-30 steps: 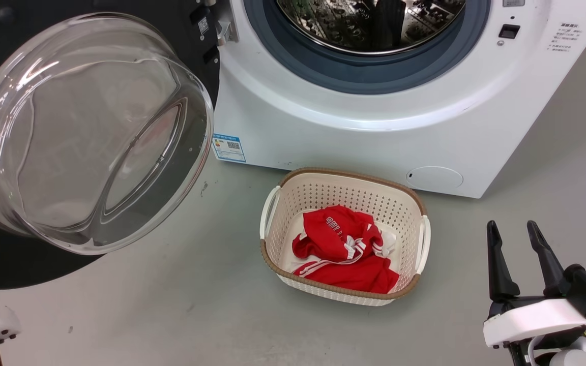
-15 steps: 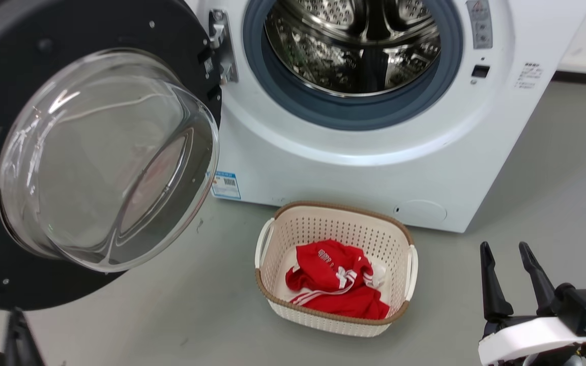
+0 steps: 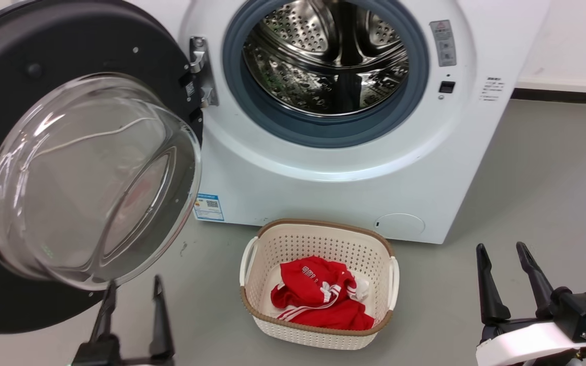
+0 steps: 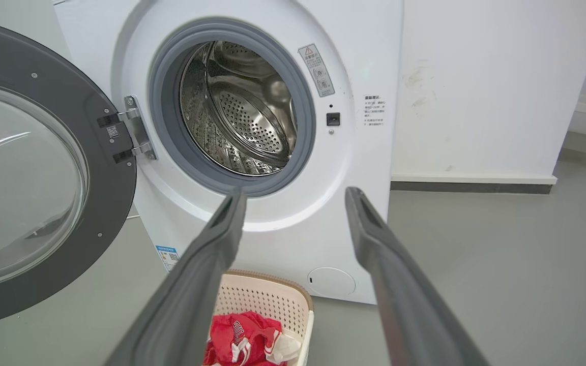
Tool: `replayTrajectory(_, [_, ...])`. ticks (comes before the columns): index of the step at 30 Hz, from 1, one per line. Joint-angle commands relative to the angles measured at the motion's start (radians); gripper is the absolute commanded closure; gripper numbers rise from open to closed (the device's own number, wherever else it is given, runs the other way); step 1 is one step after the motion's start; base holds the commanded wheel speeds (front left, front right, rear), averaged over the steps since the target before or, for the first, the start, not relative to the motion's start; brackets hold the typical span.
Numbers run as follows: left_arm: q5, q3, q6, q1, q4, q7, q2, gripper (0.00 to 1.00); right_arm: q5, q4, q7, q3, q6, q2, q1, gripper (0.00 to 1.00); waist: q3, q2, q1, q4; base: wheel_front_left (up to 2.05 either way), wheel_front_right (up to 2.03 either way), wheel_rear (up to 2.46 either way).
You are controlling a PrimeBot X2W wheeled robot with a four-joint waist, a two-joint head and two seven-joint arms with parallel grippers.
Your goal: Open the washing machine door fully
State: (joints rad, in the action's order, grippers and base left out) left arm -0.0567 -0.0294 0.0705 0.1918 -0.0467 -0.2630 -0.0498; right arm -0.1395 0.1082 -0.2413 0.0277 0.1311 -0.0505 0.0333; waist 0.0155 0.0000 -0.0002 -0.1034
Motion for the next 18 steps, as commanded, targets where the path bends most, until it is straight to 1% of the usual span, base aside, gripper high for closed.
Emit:
replayTrajectory(1, [0.003,0.022,0.006,-0.033,-0.010,-0.002,-0.001,0.00,0.007,-0.014,0.003,-0.002,-0.001,0.001,0.010,0.00,0.005,0.0000,0.0002,0.015,0.00,0.00,0.00])
replayTrajectory(5, [0.004,0.072,-0.003,-0.088,-0.006,-0.002,-0.001,0.00,0.027,-0.045,0.012,-0.006,-0.001,0.001,0.011,0.00,0.011,0.0000,0.0002,0.043,0.00,0.00,0.00])
replayTrajectory(8, [0.004,0.093,-0.015,-0.127,0.006,-0.002,-0.001,0.00,0.049,-0.069,0.021,-0.002,-0.001,0.001,0.015,0.00,0.012,0.0000,0.0002,0.068,0.00,0.00,0.00])
replayTrajectory(14, [0.011,0.098,-0.021,-0.151,0.040,-0.002,-0.001,0.00,0.084,-0.089,0.043,0.000,-0.001,0.001,0.019,0.00,0.012,0.0000,0.0002,0.124,0.00,0.00,0.00])
replayTrajectory(18, [0.018,0.095,-0.014,-0.144,0.060,-0.002,-0.002,0.00,0.084,-0.079,0.052,-0.001,-0.001,0.001,0.031,0.00,0.011,0.0000,0.0002,0.139,0.00,0.00,0.00])
